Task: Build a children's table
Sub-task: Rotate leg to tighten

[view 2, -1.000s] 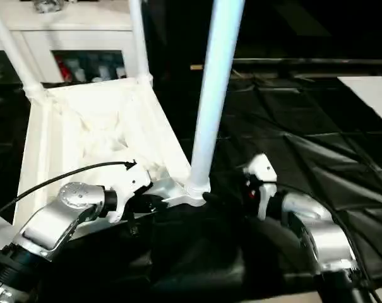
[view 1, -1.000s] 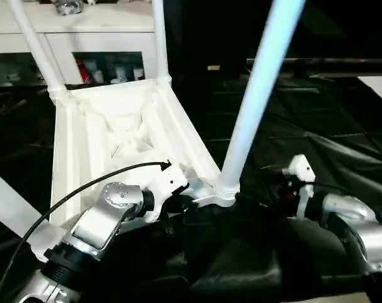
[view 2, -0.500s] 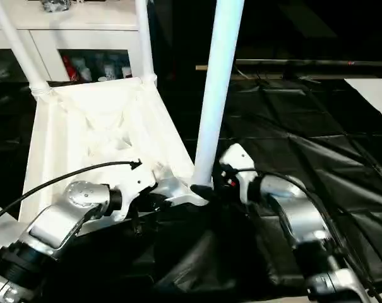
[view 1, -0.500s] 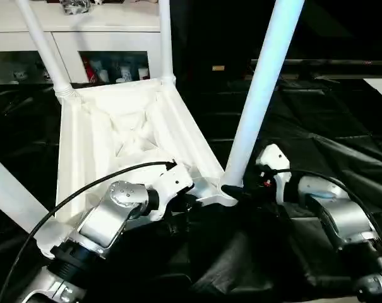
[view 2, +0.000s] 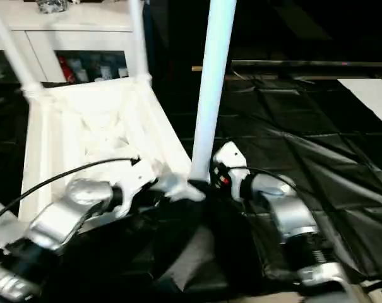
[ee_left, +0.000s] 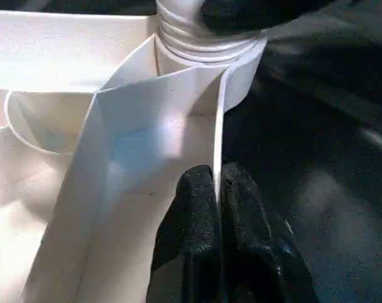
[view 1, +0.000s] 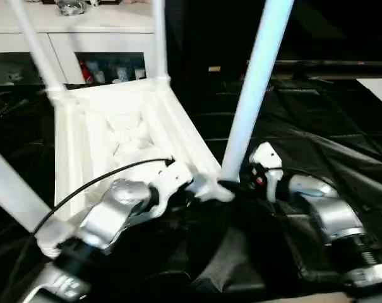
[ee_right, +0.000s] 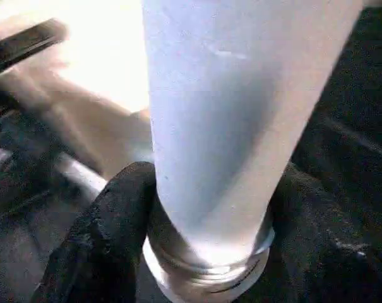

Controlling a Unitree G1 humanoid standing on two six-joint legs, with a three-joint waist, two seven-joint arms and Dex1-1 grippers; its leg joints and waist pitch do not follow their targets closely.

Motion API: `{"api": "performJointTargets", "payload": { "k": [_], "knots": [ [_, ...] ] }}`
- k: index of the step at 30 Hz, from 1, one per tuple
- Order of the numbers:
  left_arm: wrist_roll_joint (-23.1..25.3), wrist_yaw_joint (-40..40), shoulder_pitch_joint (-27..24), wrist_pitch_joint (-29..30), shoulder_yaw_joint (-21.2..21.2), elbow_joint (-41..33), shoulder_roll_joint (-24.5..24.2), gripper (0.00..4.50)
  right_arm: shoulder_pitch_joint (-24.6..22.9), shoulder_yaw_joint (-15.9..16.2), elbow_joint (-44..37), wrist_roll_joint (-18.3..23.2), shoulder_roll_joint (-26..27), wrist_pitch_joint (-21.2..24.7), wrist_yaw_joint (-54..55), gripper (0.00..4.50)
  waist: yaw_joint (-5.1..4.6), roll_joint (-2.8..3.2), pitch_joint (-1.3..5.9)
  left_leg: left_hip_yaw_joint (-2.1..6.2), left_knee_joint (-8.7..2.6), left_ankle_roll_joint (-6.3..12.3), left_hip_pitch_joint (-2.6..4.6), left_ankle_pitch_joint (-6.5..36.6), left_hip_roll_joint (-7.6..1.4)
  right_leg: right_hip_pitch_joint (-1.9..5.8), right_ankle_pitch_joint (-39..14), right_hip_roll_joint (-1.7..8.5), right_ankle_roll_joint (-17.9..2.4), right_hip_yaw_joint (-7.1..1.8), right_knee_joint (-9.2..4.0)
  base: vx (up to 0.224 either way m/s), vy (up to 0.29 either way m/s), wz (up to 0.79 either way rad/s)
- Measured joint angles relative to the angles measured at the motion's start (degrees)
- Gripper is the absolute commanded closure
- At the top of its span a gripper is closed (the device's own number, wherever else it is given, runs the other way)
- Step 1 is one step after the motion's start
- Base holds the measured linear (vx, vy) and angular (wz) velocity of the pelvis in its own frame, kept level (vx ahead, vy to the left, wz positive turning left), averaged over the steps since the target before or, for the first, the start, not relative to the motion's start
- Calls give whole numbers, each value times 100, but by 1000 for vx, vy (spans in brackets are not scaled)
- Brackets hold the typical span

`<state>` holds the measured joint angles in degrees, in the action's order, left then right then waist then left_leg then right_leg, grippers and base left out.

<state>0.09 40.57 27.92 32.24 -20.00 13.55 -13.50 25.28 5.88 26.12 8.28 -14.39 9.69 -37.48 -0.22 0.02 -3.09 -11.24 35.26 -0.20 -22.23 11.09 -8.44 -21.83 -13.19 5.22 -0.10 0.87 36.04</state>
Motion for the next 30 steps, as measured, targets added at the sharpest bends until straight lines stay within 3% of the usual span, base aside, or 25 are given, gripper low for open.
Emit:
{"api": "performJointTargets", "payload": {
  "k": [5,8,9,10,13,14,16,23,30],
  "knots": [
    [105,-827,256,265,103,389,678,450,0,-277,-7,-192,638,129,1431,202,23,11,11,-10,0,1,-2,0,2,0,12,7,-1,-2,-26,0,0,0],
    [193,-1006,357,233,99,545,819,450,131,-204,48,-460,649,82,1621,202,41,16,14,-11,-1,2,-3,1,2,1,16,7,2,-1,-30,0,0,0],
    [213,-1038,370,220,98,568,835,450,165,-226,58,-430,660,85,1620,202,37,16,14,-11,-5,2,-3,1,2,0,20,7,4,-1,-33,0,0,0],
    [230,-1047,380,196,98,588,844,450,174,-271,66,-400,682,87,1620,151,39,15,15,-11,-11,2,-3,1,1,1,24,7,8,0,-37,0,0,0],
    [252,-955,378,87,71,597,803,450,169,-421,67,-94,672,133,1309,153,50,17,16,-11,-32,2,-2,1,2,-1,36,6,19,3,-49,0,0,0],
    [246,-827,367,3,39,591,749,450,154,-421,29,-8,557,164,1086,118,56,15,15,-11,-40,2,-2,0,2,-1,40,6,24,5,-57,0,0,0],
    [210,-611,312,-232,15,557,628,450,108,-409,-71,69,358,245,698,107,79,16,15,-11,-60,1,-2,0,1,-1,44,5,30,10,-72,0,0,0],
    [-213,1017,-2,-679,-110,92,-346,450,-144,61,-579,348,-937,473,-1688,106,231,17,15,-12,-75,28,-8,-17,-16,-6,43,-1,34,31,-86,0,0,0],
    [-360,1783,-79,-830,-128,7,-811,450,-131,346,-628,392,-1289,559,-2579,106,299,17,14,-27,-66,8,-11,-7,-17,-1,48,5,27,29,-88,0,0,0]
  ]
}}
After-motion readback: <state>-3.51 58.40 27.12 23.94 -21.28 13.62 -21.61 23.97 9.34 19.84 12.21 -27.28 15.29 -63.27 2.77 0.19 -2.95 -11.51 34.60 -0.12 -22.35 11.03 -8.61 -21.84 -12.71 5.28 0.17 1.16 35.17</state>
